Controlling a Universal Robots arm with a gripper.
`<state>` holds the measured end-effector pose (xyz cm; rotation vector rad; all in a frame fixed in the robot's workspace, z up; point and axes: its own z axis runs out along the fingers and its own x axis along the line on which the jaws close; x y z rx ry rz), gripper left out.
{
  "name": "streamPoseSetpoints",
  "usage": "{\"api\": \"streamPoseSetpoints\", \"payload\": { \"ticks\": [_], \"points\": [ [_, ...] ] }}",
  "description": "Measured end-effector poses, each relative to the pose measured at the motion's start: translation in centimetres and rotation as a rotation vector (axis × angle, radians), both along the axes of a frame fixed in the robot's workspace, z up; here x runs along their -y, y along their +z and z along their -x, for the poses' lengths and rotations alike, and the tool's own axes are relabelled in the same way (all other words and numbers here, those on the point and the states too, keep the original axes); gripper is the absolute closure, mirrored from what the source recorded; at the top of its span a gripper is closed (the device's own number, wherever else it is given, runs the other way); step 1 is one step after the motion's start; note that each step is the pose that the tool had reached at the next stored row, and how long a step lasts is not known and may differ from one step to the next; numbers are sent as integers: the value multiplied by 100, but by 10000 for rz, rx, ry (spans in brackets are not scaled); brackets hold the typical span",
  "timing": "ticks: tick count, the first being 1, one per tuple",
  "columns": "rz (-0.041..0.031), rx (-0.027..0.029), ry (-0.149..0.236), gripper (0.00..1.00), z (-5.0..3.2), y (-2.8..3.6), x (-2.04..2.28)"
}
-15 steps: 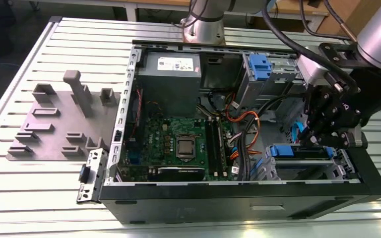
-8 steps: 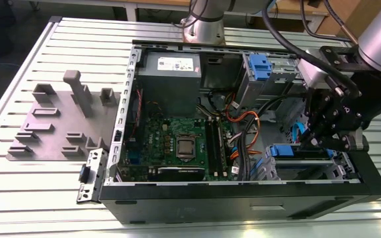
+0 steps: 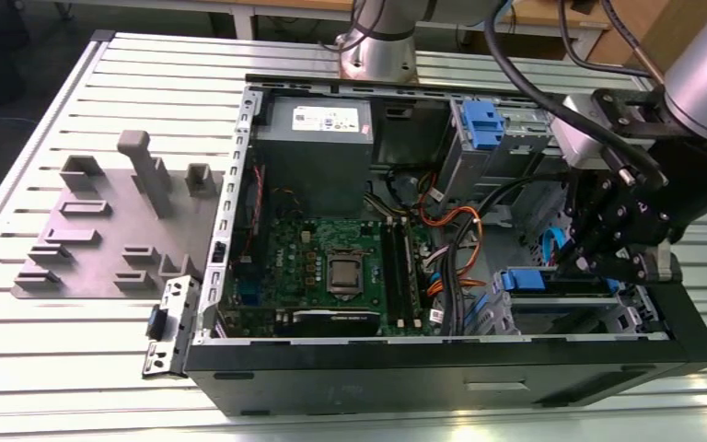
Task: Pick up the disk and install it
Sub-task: 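Insert the second disk wire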
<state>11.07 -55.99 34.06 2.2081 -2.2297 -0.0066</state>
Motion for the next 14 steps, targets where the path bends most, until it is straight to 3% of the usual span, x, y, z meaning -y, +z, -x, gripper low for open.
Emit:
{"api": "streamPoseSetpoints", "payload": {
  "ticks": [14],
  "points": [
    [-4, 4, -3, 84, 0, -26, 12]
  ]
}}
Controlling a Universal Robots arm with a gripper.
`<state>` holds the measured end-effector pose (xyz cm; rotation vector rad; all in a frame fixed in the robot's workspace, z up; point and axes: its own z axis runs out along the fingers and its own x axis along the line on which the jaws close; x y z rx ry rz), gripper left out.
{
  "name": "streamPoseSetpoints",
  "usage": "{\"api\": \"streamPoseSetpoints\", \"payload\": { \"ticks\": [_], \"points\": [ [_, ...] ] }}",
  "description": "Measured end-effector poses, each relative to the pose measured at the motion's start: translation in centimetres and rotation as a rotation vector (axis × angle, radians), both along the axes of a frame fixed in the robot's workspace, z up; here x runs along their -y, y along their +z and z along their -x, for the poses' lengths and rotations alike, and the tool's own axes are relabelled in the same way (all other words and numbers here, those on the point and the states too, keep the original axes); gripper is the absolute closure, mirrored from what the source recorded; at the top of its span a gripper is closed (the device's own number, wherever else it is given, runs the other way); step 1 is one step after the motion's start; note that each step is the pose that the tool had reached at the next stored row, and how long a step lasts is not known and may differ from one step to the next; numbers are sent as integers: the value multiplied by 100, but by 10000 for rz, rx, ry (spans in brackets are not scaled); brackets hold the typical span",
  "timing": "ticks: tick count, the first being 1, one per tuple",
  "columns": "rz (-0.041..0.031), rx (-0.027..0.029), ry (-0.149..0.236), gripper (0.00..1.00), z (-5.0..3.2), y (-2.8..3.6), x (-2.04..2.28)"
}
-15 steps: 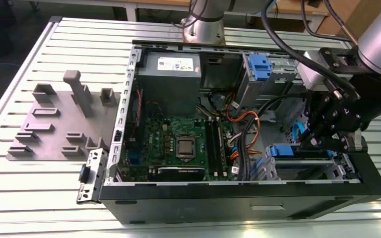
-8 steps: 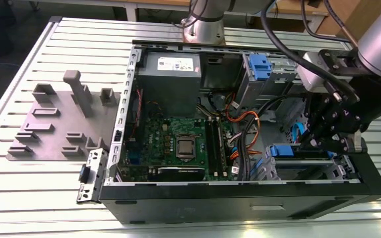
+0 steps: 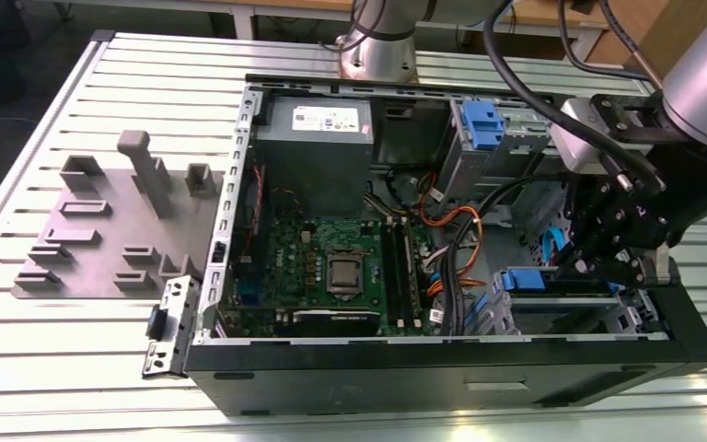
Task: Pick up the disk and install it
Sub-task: 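Insert the second disk wire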
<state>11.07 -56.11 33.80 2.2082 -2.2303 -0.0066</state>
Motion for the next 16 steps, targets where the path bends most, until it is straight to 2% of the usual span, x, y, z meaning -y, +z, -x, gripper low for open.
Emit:
{"api": "streamPoseSetpoints", "payload": {
  "ticks": [5, 16],
  "points": [
    [-96, 14, 0, 84, 0, -1, -1],
    [-96, 36, -16, 84, 0, -18, 0]
  ]
}}
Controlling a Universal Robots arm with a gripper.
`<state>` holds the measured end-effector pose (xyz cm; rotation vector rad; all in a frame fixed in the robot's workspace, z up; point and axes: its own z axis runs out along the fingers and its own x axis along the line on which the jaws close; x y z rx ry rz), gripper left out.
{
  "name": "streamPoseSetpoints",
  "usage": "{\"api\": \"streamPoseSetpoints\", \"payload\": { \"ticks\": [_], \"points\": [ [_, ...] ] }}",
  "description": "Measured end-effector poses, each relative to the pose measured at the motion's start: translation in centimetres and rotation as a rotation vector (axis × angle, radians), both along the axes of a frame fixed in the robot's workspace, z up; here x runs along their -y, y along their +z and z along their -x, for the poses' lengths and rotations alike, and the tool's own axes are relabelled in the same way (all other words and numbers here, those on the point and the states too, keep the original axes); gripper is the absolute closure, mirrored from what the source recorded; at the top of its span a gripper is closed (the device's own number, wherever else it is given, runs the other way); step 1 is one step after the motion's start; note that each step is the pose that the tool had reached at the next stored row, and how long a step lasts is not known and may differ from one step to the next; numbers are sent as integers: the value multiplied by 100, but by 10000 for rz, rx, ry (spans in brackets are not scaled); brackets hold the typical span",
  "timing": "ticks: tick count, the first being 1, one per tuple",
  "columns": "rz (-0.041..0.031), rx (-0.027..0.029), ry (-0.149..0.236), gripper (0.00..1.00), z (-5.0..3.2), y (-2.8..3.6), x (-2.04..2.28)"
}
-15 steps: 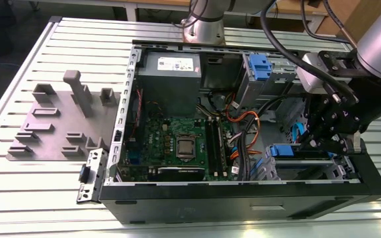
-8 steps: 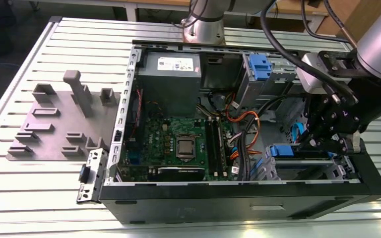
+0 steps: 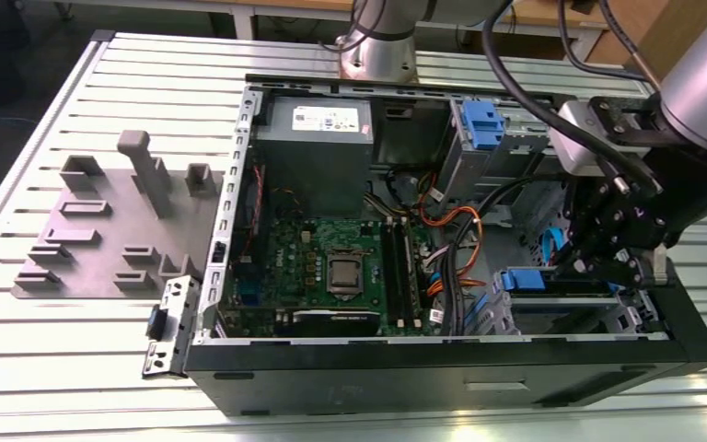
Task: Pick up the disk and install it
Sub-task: 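Insert the second disk wire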
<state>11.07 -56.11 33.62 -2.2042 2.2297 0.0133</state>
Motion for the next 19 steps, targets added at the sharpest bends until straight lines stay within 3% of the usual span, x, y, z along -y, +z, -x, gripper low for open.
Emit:
{"api": "streamPoseSetpoints", "payload": {
  "ticks": [9, 19],
  "points": [
    [5, 5, 0, 84, 0, -51, 0],
    [-5, 7, 0, 83, 0, -56, 0]
  ]
}}
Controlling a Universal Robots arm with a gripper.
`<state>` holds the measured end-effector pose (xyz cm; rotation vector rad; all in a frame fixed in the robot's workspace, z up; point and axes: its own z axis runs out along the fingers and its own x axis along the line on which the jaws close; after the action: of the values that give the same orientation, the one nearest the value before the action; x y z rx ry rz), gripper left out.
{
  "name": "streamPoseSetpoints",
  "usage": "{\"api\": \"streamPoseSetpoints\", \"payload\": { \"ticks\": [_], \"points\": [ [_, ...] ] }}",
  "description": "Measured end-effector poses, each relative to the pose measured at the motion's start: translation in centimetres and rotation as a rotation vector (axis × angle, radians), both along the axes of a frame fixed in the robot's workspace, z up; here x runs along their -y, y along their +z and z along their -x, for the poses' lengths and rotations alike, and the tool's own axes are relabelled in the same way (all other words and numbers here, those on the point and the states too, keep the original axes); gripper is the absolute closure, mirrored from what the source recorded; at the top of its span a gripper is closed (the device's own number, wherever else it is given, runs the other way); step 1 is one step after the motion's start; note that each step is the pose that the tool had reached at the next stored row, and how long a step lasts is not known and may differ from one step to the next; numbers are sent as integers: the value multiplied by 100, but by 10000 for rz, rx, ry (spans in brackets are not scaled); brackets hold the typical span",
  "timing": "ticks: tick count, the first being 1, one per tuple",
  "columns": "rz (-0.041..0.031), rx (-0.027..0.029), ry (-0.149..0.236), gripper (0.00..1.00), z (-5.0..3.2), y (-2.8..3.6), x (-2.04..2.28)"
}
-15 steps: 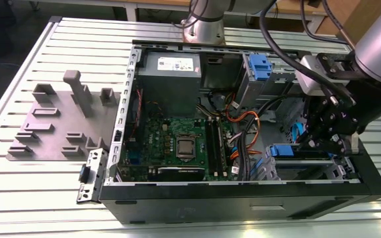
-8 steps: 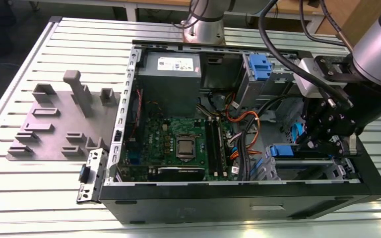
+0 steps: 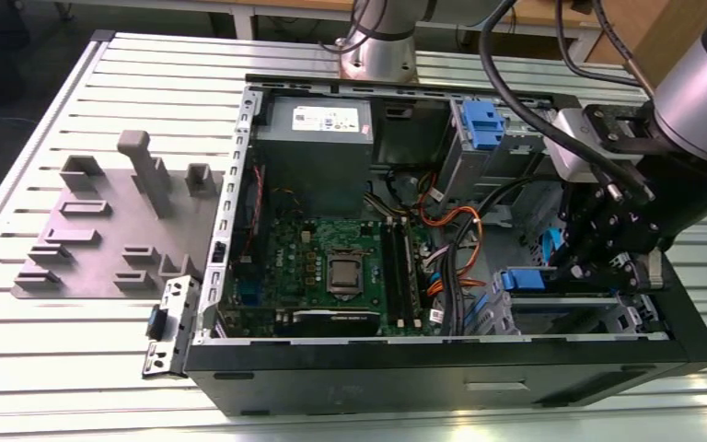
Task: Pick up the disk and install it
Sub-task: 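Insert the second disk wire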
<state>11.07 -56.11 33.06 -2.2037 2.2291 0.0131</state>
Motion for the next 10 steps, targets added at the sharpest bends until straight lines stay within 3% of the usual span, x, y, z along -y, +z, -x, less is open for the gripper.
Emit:
{"api": "streamPoseSetpoints", "payload": {
  "ticks": [1, 7, 10],
  "points": [
    [4, -1, 0, 77, 0, 7, 0],
    [5, -1, 0, 77, 0, 167, -2],
    [3, -1, 0, 78, 0, 188, -4]
  ]
}}
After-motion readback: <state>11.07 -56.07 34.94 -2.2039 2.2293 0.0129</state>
